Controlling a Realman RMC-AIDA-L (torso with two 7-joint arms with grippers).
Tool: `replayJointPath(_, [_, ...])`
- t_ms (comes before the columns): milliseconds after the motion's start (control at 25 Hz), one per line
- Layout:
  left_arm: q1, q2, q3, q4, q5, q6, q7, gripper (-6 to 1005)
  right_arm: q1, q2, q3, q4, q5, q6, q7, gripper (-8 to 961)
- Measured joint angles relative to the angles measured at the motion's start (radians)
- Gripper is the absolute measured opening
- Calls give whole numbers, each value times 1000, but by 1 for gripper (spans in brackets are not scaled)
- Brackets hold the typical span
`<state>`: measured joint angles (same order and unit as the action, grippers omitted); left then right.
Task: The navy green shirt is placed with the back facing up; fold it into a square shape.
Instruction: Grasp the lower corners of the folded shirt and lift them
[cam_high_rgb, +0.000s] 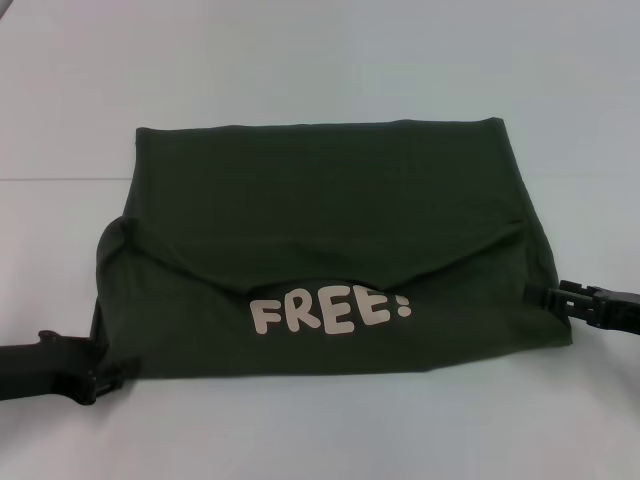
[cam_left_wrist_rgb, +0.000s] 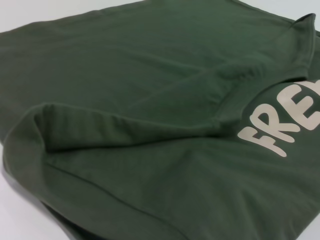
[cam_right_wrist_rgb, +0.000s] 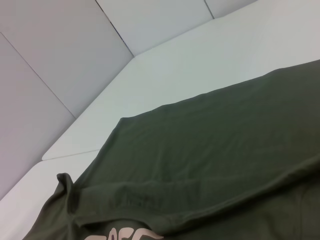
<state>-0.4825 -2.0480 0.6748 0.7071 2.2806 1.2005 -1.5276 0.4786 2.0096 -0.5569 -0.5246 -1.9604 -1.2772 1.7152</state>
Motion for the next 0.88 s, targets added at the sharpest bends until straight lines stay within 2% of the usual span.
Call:
replayJointPath(240, [-2, 8, -2, 1, -5, 7, 0, 202, 0, 0, 0, 0, 0, -3, 1, 924])
replayJointPath(520, [-6, 10, 6, 2, 0, 11, 7, 109, 3, -2, -3, -2, -1, -6, 5, 924])
replayJointPath(640, [-7, 9, 6, 7, -1, 14, 10, 70, 4, -18, -20, -37, -24, -24, 61, 925])
replayJointPath(880, [-7, 8, 6, 16, -6, 16, 11, 43, 28, -60, -59, -285, -216, -139, 435, 923])
